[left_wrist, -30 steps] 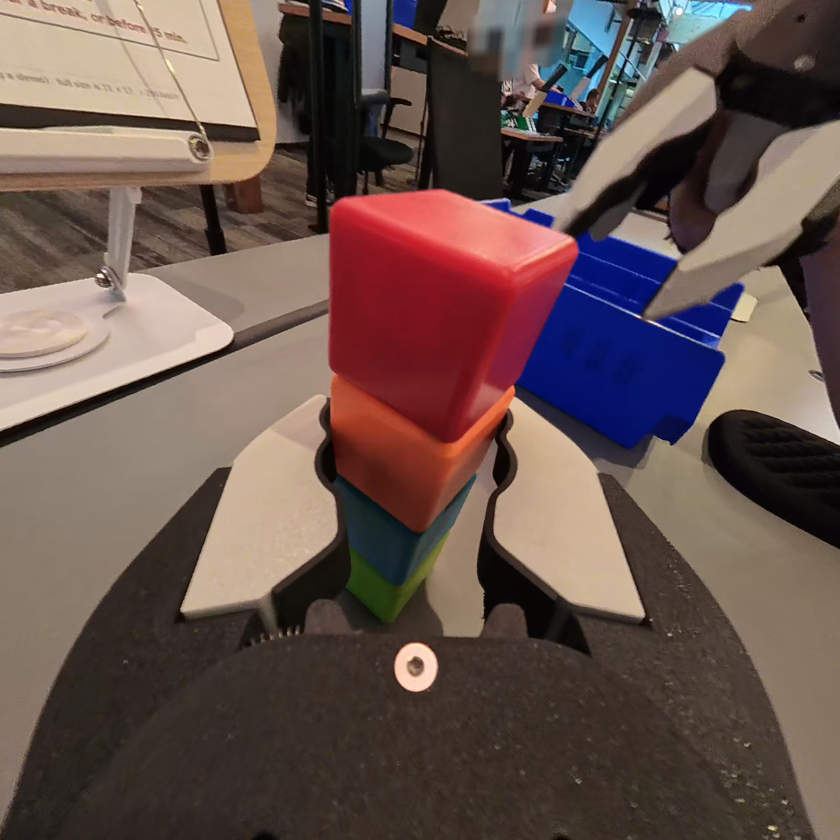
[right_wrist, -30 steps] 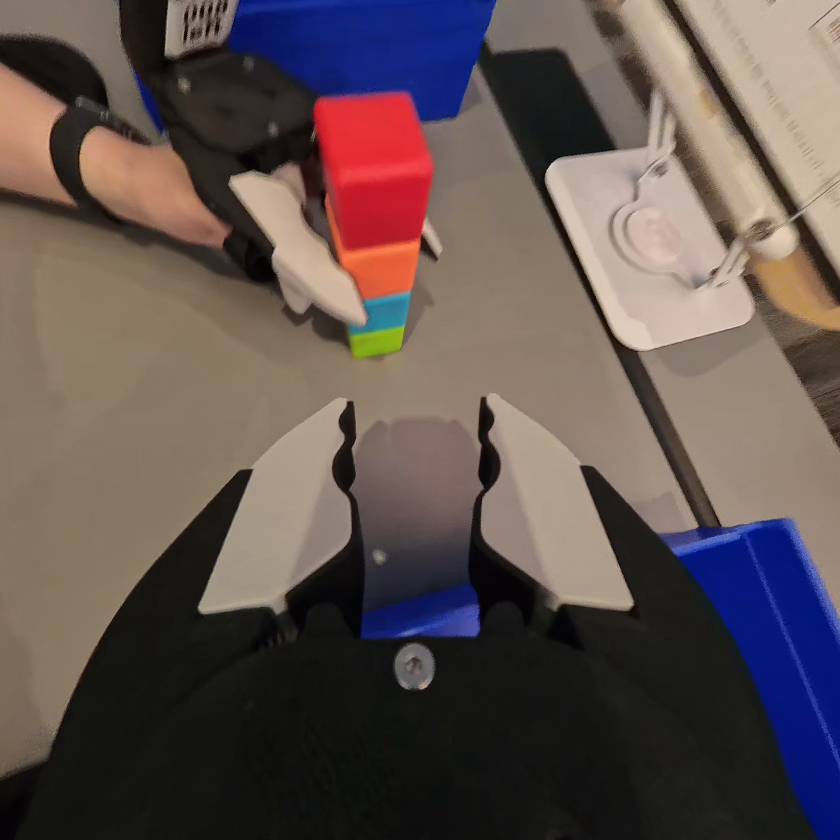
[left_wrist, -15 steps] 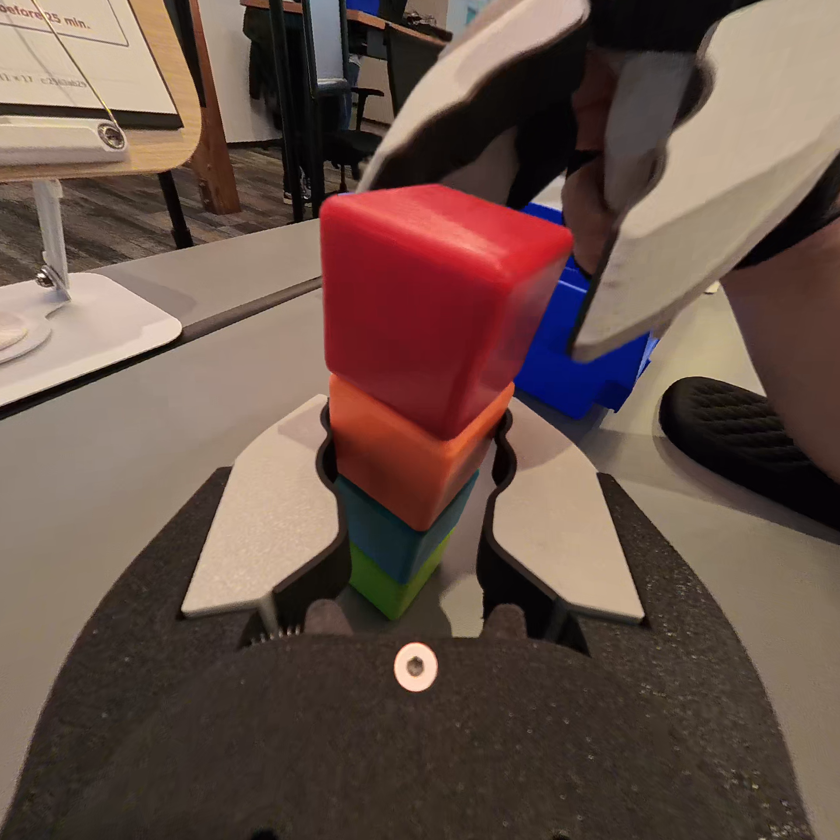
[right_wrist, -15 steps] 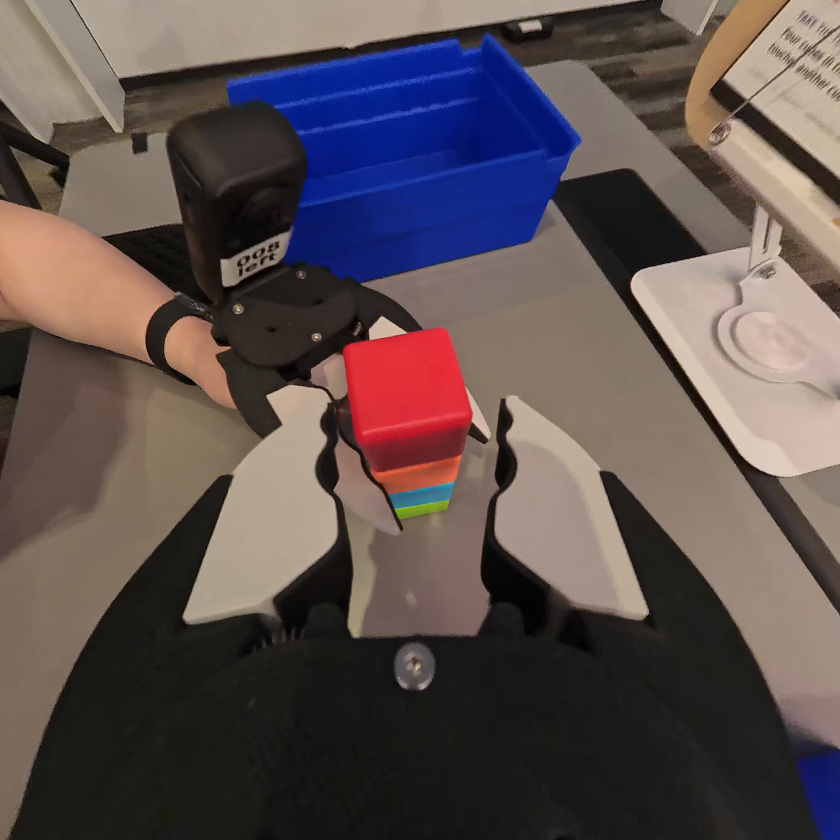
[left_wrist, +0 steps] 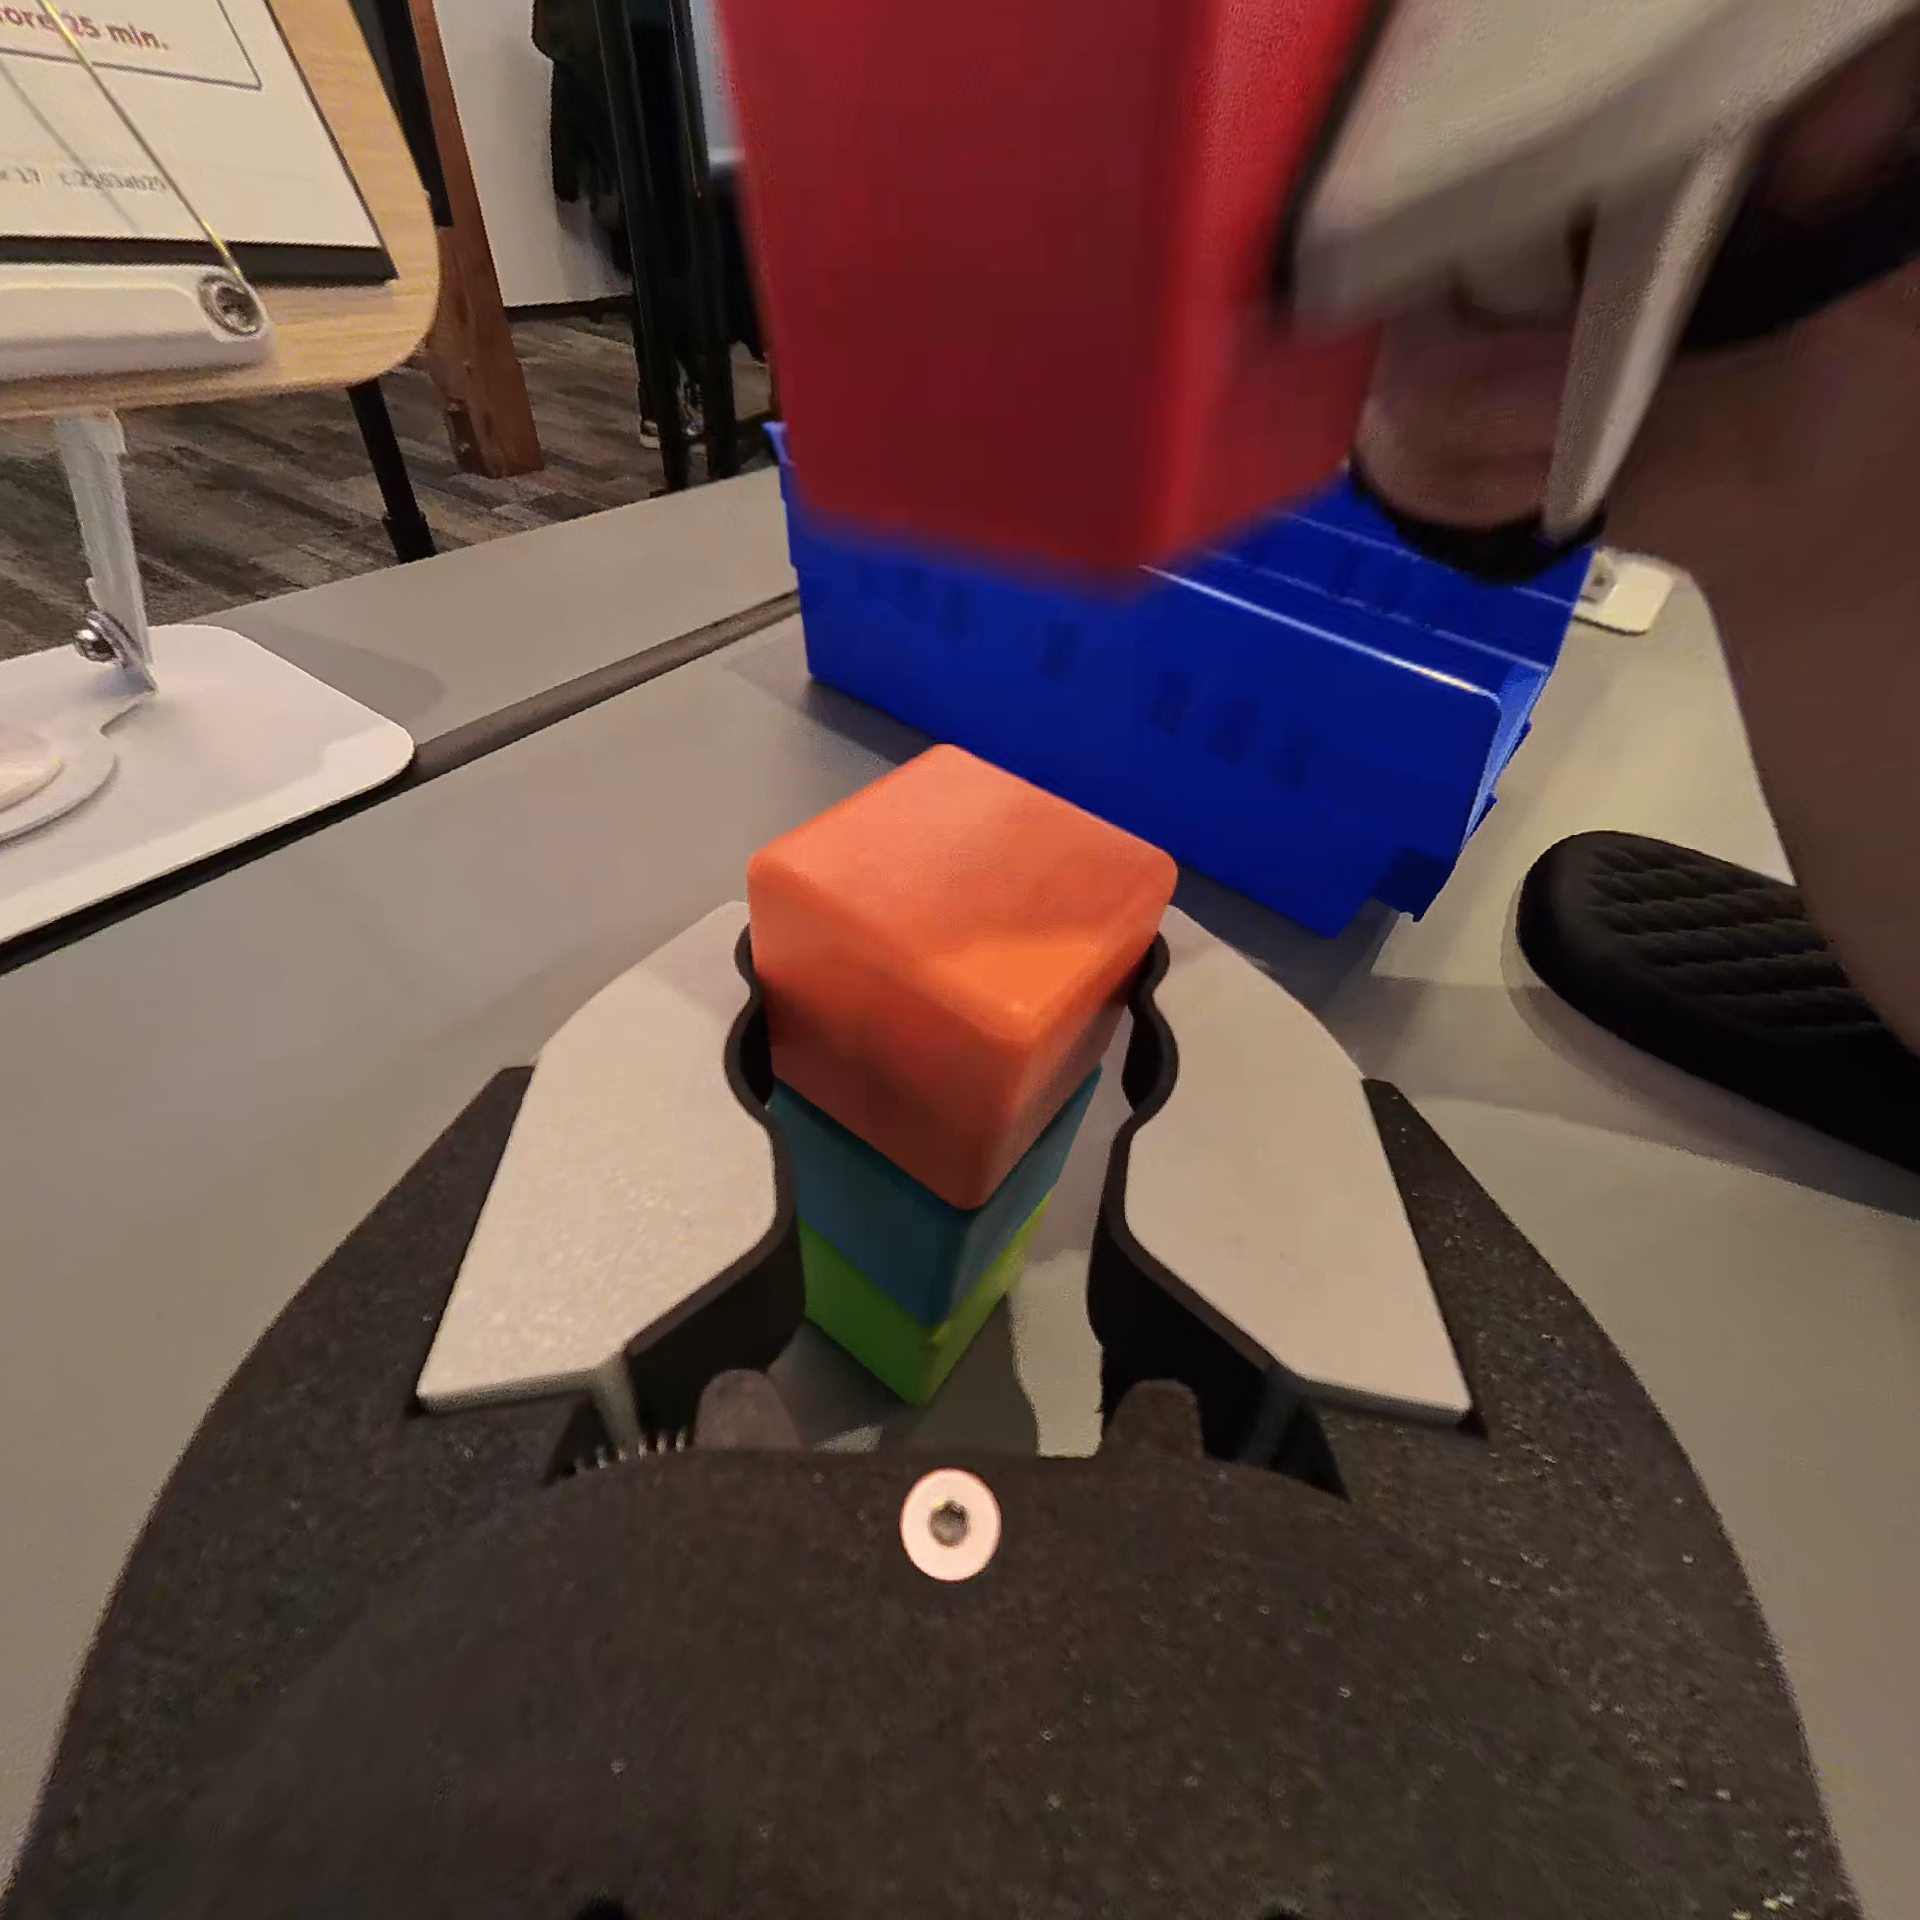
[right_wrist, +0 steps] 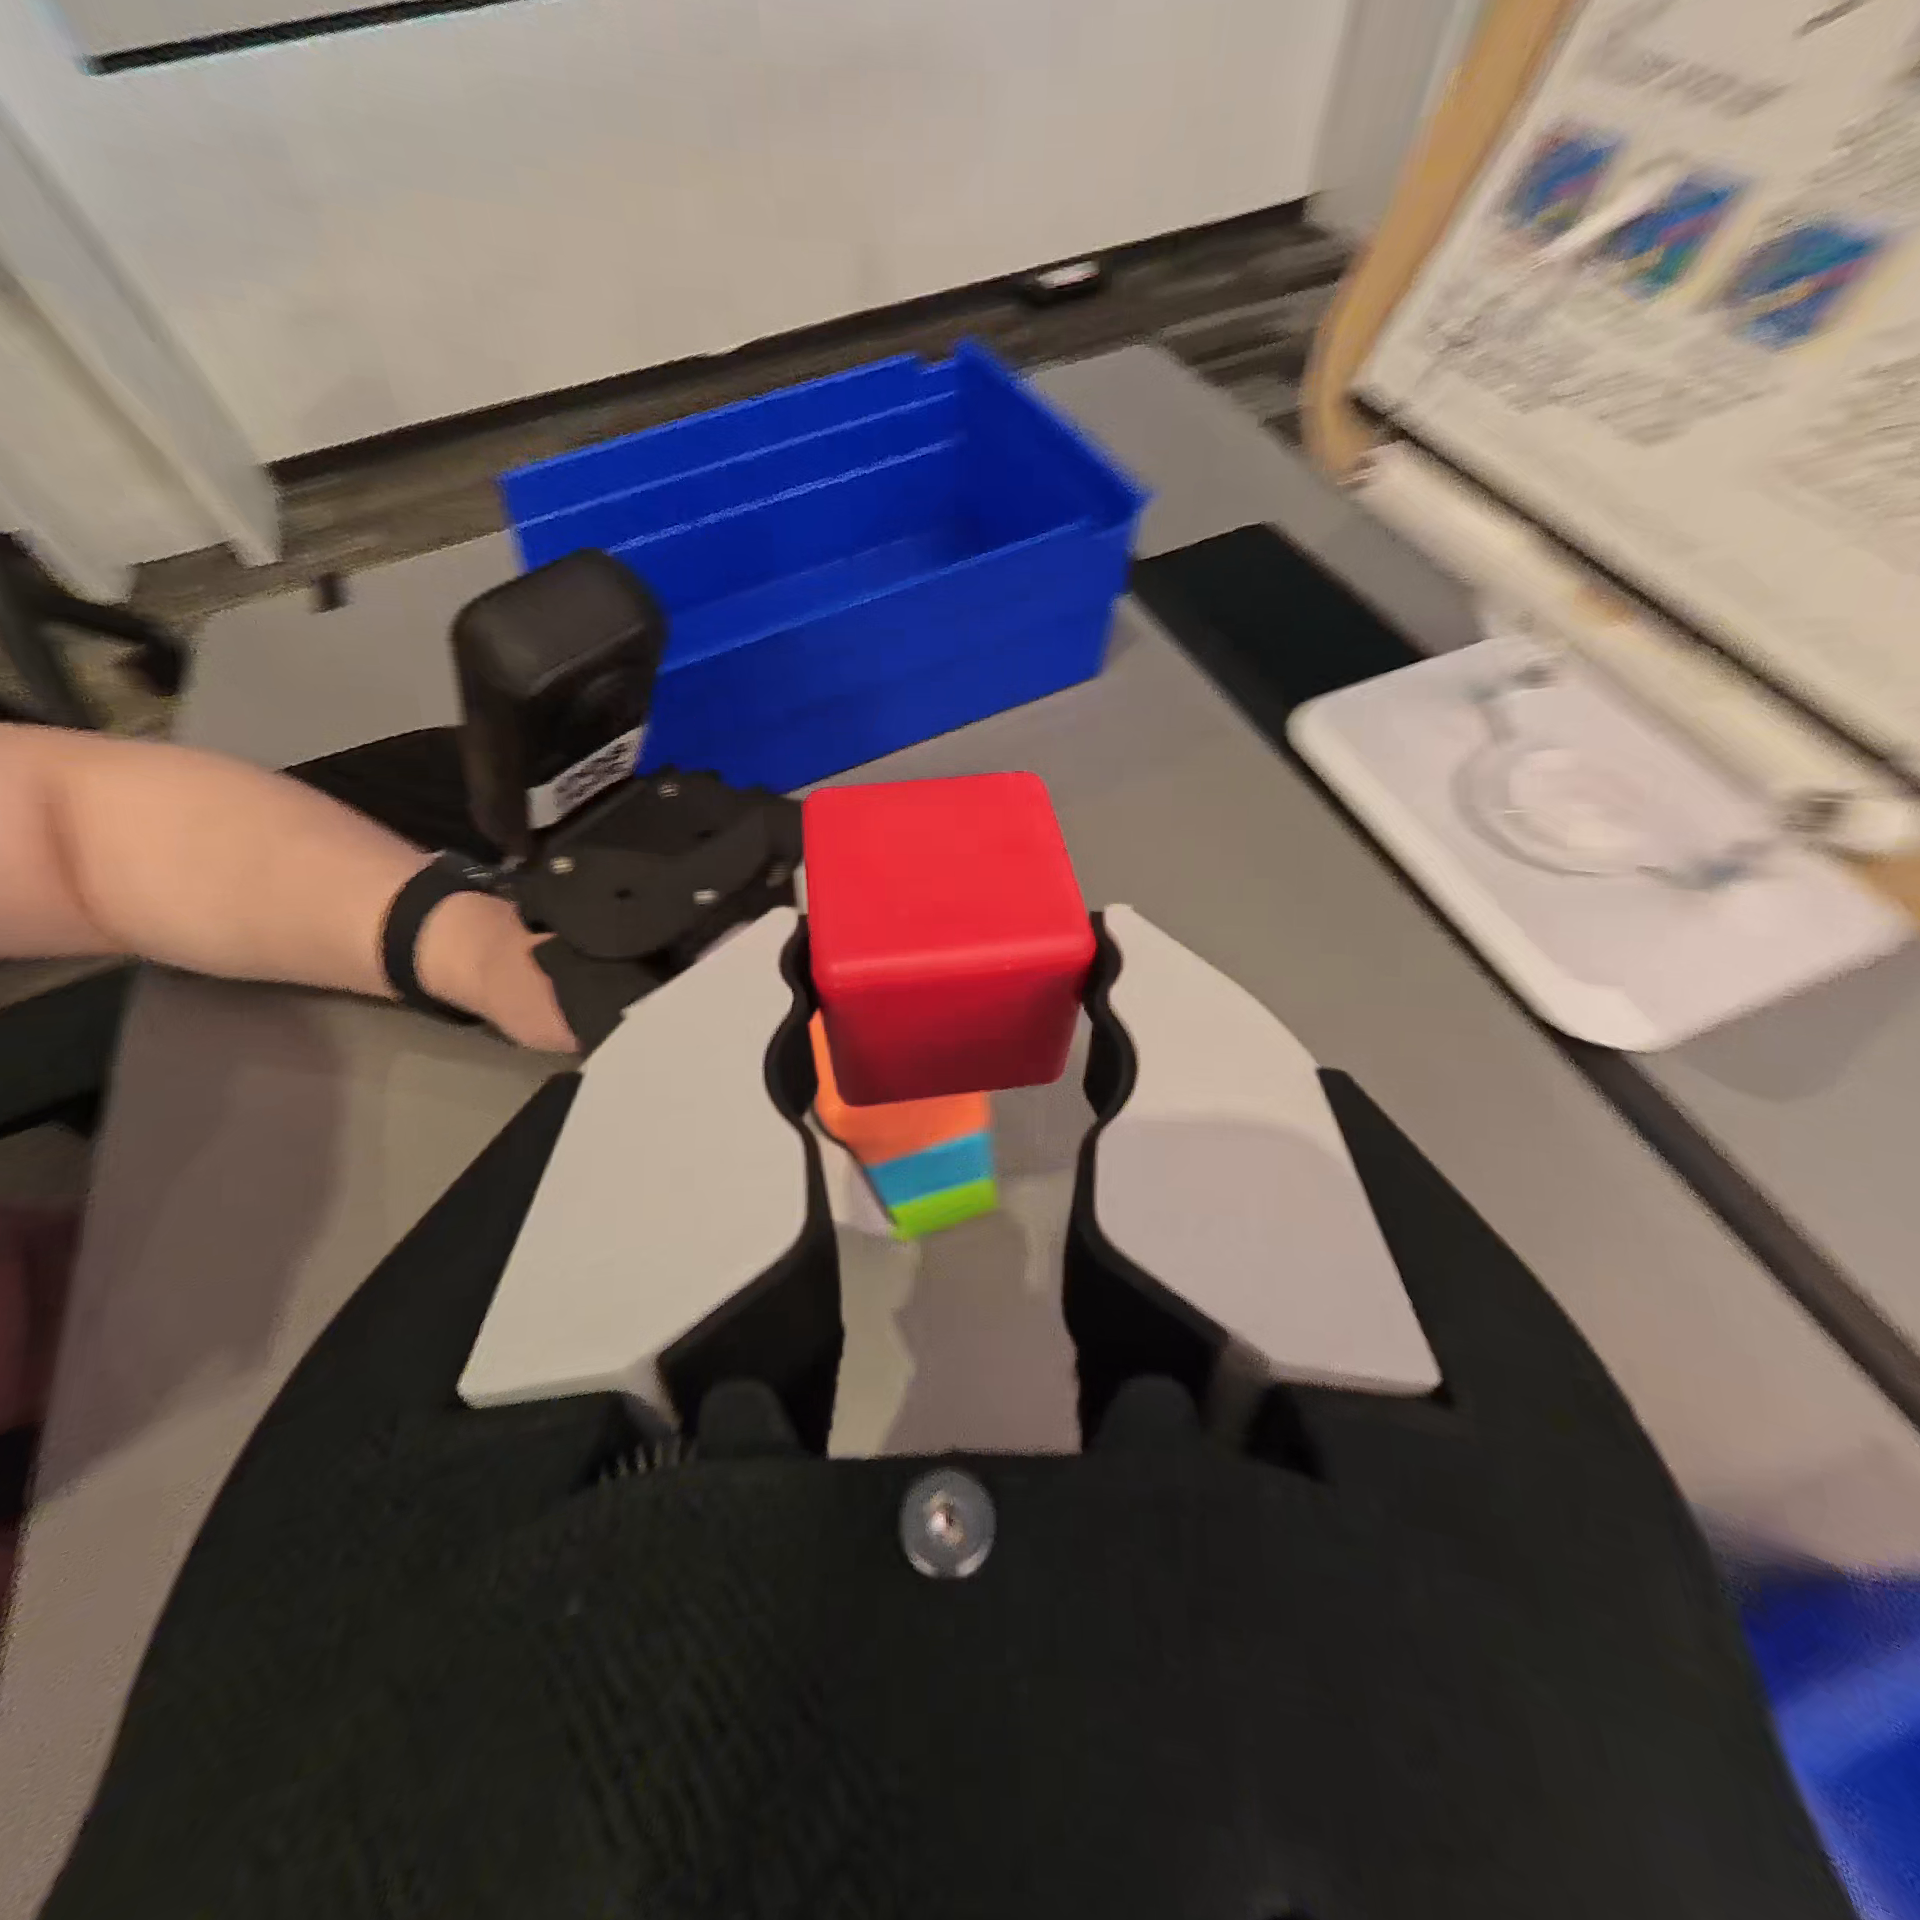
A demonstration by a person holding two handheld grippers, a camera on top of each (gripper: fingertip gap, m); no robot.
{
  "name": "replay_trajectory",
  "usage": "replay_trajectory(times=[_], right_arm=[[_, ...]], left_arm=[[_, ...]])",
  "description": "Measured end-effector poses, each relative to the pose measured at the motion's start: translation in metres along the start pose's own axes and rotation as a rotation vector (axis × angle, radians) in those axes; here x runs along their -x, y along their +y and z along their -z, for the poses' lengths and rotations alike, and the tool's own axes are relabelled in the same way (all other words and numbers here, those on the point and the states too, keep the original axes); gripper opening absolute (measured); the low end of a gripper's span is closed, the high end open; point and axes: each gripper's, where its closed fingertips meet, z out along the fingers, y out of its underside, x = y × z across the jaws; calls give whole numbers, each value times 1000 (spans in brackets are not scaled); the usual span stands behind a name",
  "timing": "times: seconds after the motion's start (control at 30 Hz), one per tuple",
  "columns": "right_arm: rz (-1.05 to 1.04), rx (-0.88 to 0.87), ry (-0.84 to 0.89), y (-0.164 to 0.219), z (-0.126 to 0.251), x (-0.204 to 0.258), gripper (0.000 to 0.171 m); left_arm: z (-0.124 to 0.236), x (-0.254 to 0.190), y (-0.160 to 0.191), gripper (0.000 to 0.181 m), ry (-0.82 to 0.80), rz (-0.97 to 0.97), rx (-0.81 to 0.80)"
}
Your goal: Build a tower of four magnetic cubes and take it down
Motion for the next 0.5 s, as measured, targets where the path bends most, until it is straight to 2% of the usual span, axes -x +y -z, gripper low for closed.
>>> replay_trajectory(times=[0.07,0.13,0.23,0.3,0.37,0.5], right_arm=[[-4,-42,151,-10,36,-30,51],[-65,-93,386,-9,87,-78,50],[-221,-53,651,35,145,-149,50],[-336,-9,718,77,153,-183,50],[-415,42,703,114,141,-203,50],[-433,214,734,168,116,-224,51]], left_arm=[[0,0,0,66,7,3,-7],[0,0,0,66,0,-5,1],[0,1,0,66,-11,-9,-8],[-1,1,0,66,-14,-12,-9],[-1,1,0,66,-16,-12,-9],[0,1,1,66,-21,-11,2]])
